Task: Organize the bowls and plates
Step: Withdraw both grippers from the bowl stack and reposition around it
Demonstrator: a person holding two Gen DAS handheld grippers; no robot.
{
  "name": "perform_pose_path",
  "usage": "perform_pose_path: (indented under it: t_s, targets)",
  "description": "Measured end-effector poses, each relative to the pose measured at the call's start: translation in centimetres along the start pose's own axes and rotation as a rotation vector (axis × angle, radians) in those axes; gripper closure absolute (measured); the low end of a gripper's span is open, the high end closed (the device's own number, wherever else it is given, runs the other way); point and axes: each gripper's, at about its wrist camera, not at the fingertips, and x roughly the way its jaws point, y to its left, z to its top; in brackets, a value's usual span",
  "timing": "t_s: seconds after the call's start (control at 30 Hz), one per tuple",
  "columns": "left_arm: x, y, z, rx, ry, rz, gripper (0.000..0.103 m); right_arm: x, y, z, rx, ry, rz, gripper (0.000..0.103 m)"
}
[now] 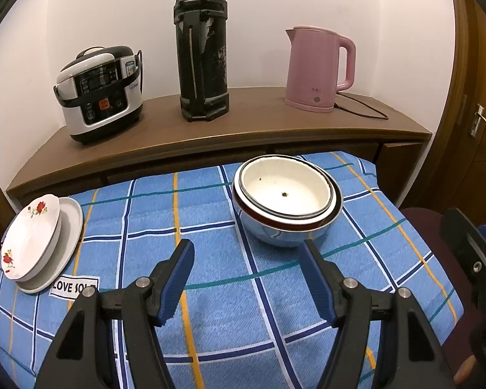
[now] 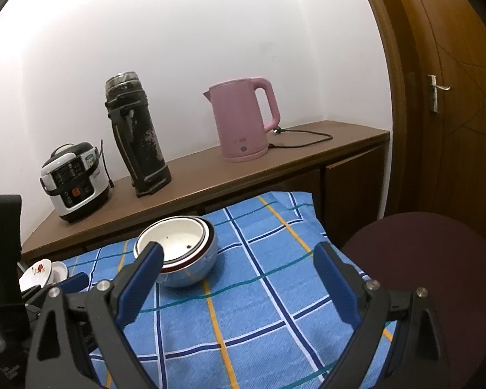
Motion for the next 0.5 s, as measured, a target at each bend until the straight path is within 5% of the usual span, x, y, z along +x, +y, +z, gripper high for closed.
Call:
perform_pose_path:
  t_s: [0.5]
  targets:
    - [-0.50,0.71,-0.83,-0.013,0.002,0.003,0.034,-0.71,0.63,-0.73,-0.040,-0.004,-0.009,0.008]
